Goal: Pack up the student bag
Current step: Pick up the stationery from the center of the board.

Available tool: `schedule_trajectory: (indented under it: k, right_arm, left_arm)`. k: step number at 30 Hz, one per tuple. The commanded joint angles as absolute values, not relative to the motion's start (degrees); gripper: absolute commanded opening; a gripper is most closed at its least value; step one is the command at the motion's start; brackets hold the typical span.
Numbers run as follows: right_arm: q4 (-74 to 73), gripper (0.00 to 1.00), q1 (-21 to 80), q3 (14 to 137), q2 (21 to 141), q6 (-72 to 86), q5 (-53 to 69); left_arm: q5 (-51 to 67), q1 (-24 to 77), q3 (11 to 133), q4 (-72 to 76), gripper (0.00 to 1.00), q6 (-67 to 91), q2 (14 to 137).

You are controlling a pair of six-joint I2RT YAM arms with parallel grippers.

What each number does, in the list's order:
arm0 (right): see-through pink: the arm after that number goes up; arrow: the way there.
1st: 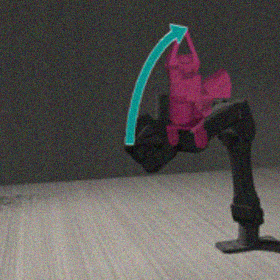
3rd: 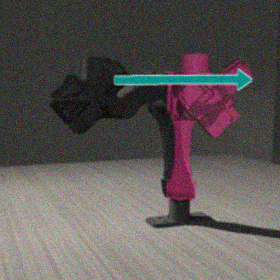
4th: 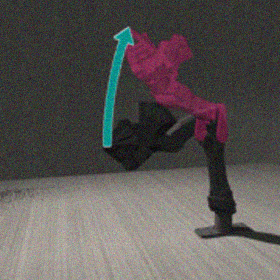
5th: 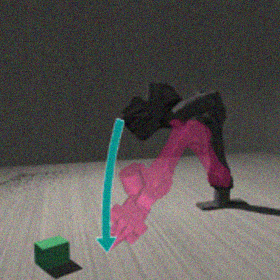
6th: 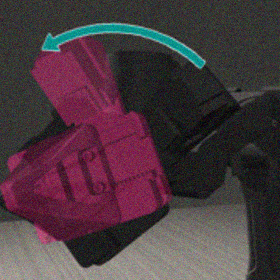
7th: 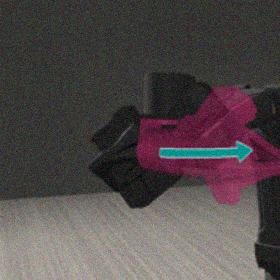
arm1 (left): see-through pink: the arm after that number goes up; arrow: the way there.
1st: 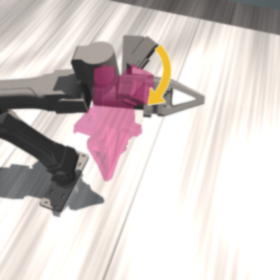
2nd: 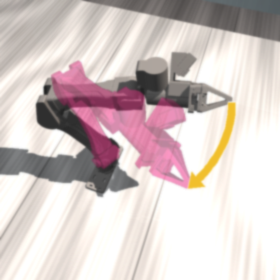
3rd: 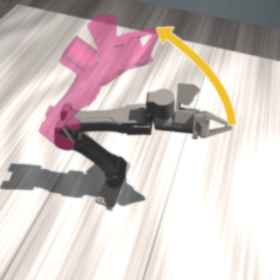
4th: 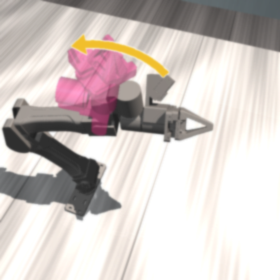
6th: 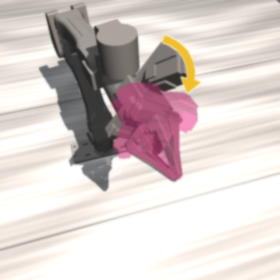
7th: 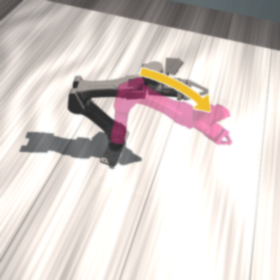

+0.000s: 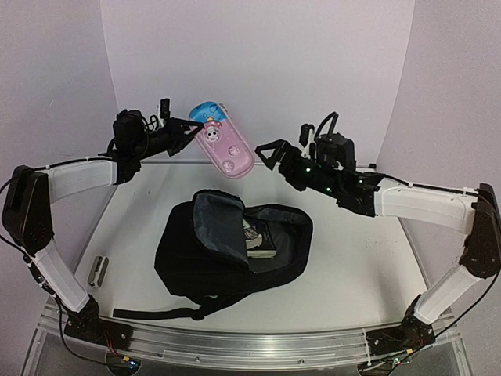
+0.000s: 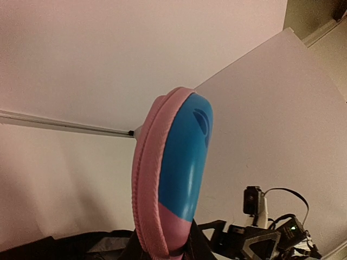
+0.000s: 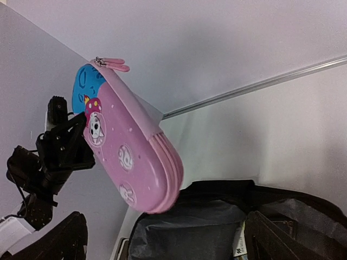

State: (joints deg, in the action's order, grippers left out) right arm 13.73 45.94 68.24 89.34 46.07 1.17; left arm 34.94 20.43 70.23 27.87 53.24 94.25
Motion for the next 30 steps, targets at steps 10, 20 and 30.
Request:
schedule_trajectory:
  k: [10, 20, 30]
  right_arm:
    - [29.2, 0.84, 47.0, 70.3, 97.0, 49.5, 13.1]
    - [33.1, 0.33, 47.1, 73.0, 98.7, 47.9, 16.9]
    - [31.3, 0.00, 46.9, 70.4, 93.5, 44.5, 8.7]
  left_arm:
    - [33.3, 22.3, 63.8, 39.9, 0.09, 64.9, 83.8]
    - [34.6, 22.9, 61.4, 42.3, 0.09, 67.4, 84.2]
    - [38.6, 23.0, 59.6, 27.8, 0.51, 61.4, 84.4]
